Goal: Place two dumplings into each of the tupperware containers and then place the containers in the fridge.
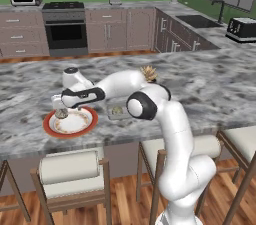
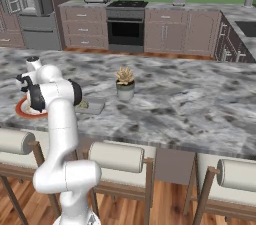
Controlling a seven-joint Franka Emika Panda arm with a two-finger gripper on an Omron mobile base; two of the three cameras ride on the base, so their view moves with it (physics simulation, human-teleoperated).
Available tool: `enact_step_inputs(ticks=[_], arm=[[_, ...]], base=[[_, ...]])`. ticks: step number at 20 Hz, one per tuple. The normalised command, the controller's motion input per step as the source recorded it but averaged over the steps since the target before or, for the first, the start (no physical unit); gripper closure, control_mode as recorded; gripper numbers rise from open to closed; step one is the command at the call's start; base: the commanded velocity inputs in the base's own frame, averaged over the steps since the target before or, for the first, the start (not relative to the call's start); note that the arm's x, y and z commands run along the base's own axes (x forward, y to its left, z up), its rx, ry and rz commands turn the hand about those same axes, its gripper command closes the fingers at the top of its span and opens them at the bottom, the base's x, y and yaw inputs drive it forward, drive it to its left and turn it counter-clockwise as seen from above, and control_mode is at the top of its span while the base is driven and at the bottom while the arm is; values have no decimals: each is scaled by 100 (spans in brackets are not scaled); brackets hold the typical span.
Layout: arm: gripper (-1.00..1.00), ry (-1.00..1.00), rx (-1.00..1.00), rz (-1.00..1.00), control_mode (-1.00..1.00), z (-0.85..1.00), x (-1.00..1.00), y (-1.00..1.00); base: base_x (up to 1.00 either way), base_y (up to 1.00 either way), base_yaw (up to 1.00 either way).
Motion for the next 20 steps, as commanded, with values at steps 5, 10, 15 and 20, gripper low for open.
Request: enact_step_inputs(ticks=[5, 10, 15, 20], arm=[[-100, 0, 0, 0, -100, -4, 11, 27], [-100, 0, 0, 0, -100, -9, 12, 32], [-100, 0, 0, 0, -100, -6, 20, 22], [-100, 0, 0, 1, -100, -13, 17, 4]], base=[[0, 0, 0], [0, 0, 0], [0, 0, 0], [0, 0, 0]])
